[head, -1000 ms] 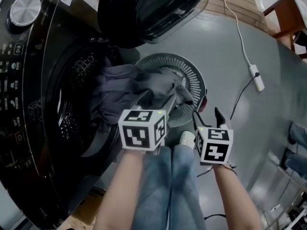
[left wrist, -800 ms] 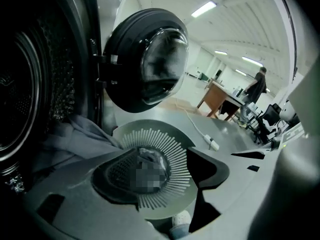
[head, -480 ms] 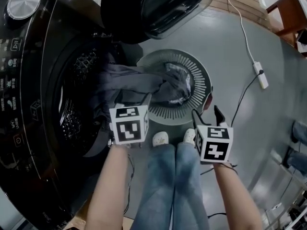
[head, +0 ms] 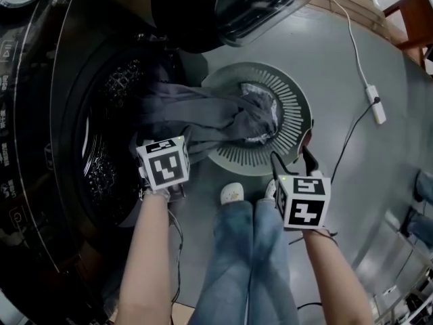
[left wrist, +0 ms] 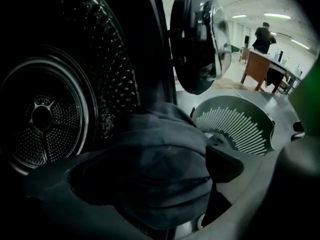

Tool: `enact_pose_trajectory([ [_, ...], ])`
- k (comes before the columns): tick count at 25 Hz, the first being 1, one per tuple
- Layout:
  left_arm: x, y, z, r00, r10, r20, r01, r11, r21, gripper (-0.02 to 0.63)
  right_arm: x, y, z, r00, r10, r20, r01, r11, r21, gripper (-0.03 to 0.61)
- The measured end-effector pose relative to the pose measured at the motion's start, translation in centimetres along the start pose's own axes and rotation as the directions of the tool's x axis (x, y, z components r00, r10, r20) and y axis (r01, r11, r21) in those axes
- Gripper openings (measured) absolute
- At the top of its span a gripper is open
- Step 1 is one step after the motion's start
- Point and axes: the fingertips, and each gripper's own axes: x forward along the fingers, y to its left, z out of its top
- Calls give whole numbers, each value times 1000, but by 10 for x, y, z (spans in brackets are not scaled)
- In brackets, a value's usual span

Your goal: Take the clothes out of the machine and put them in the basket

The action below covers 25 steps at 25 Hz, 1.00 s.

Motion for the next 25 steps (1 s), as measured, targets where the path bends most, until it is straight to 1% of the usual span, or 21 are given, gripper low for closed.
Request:
enact_pose_trajectory([
  [5, 29, 25, -15, 995, 74, -66, -71, 997, 41, 532, 9, 9, 1, 1000, 6, -13, -6, 1000, -30, 306],
  [7, 39, 30, -20, 992, 79, -94, -75, 996, 51, 532, 12, 14, 2, 1000, 15, -16, -16, 999, -39, 304],
  [9, 49, 31, -24, 992, 76, -106, -69, 995, 65, 532, 14, 20, 3, 999, 29, -19, -30, 998, -52, 301],
  [11, 57, 31, -25, 992, 72, -104, -64, 995, 75, 532, 17, 23, 5, 999, 41, -20, -42, 998, -50, 295],
  [15, 66, 29, -24, 996, 49, -76, -47, 998, 31, 531, 23, 24, 12, 999, 46, -11, -46, 999, -7, 285],
  [18, 67, 26, -27, 998, 21, -63, -20, 1000, 13, 527, 26, 24, 12, 999, 47, -10, -47, 999, -10, 281],
  [20, 66, 28, -27, 997, 15, -77, -14, 1000, 17, 505, 26, 22, 11, 999, 46, -13, -47, 999, -14, 279],
  [23, 59, 33, -28, 992, 51, -116, -48, 998, 27, 444, 26, 16, 7, 999, 38, -15, -38, 999, -14, 275],
  [25, 54, 29, -29, 991, 69, -117, -67, 998, 19, 410, 24, 11, 5, 1000, 27, -13, -28, 999, -23, 273],
])
